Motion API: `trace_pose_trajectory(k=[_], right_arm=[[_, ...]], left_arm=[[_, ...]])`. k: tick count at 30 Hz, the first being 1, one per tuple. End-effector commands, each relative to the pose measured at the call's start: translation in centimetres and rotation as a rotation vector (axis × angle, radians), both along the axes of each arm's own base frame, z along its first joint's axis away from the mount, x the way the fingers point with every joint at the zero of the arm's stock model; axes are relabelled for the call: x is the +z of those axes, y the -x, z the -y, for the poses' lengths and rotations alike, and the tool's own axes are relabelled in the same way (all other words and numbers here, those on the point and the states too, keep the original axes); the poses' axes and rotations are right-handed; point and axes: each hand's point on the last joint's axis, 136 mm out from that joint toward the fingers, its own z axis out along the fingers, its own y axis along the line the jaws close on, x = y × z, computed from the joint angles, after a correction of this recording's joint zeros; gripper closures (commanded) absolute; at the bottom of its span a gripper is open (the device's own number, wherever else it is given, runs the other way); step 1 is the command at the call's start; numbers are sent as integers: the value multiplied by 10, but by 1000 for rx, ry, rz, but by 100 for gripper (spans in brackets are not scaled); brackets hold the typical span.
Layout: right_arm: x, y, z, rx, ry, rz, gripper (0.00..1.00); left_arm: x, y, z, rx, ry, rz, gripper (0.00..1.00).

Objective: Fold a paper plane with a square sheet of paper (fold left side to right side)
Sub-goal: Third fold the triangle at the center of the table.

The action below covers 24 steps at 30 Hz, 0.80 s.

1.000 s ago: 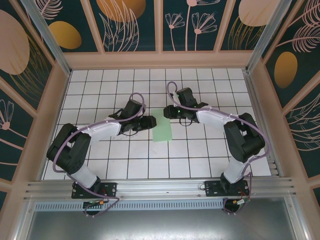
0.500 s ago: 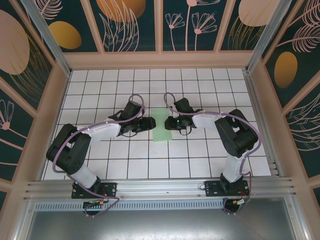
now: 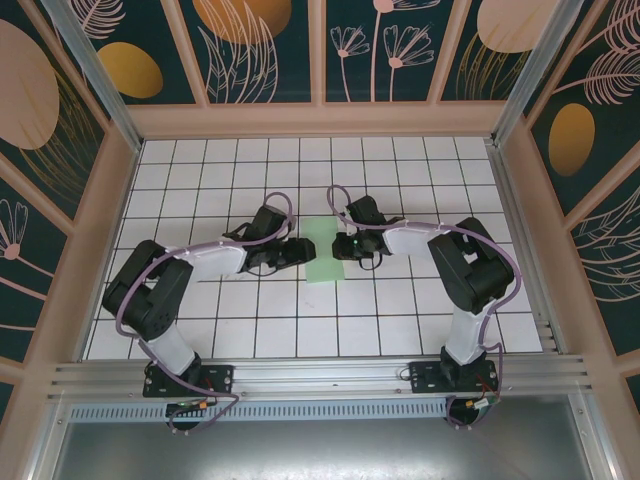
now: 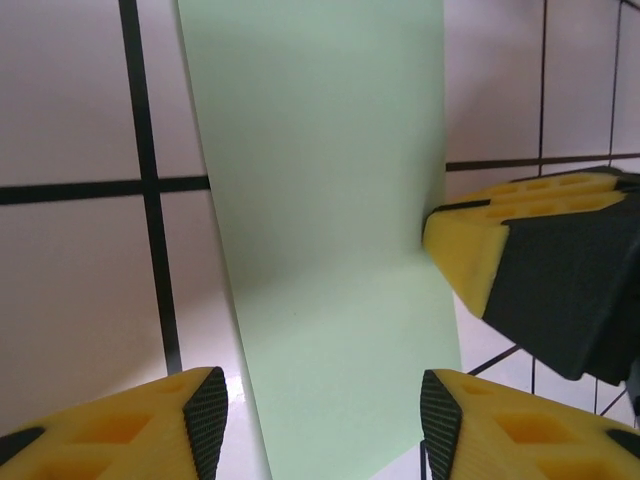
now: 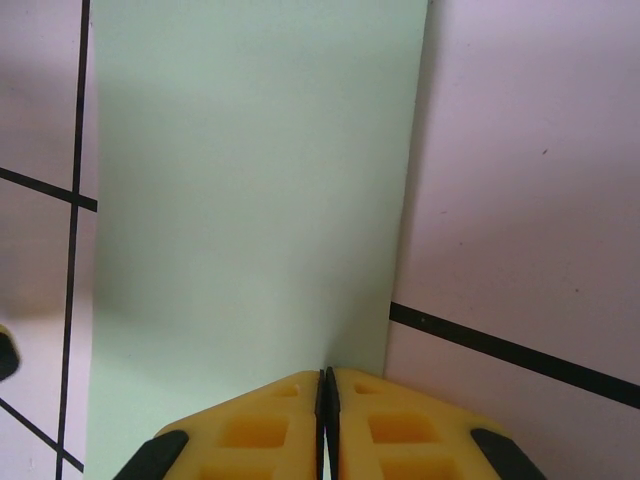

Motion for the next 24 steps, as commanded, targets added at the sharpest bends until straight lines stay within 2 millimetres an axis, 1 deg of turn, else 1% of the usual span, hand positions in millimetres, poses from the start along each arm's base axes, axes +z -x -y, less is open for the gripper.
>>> trace_pose_trajectory(k=[1,7,10,12,13,20,24], right_arm=[[-24,15,15,-4,90,-64,86],[-22,14,14,-2,89,-61,86],[-22,14,14,-3,91,-60,86],[-22,14,14,-3,92,-59,86],[-23,14,14,-2,93,-60,86],[-23,14,13,-1,90,-58,86],[-22,13,13,-1,89,-54,86]], left_arm=[[-5,2,11,-21,22,-22,43],[-12,7,1,36,-47,-70,42],[-15,13,-2,70,-68,-93,38],[-20,18,-5,94,-80,-114,35],[-11,18,-3,103,-64,-100,34],[-8,26,0,141,-75,-126,32],[-9,28,2,141,-79,-139,34]])
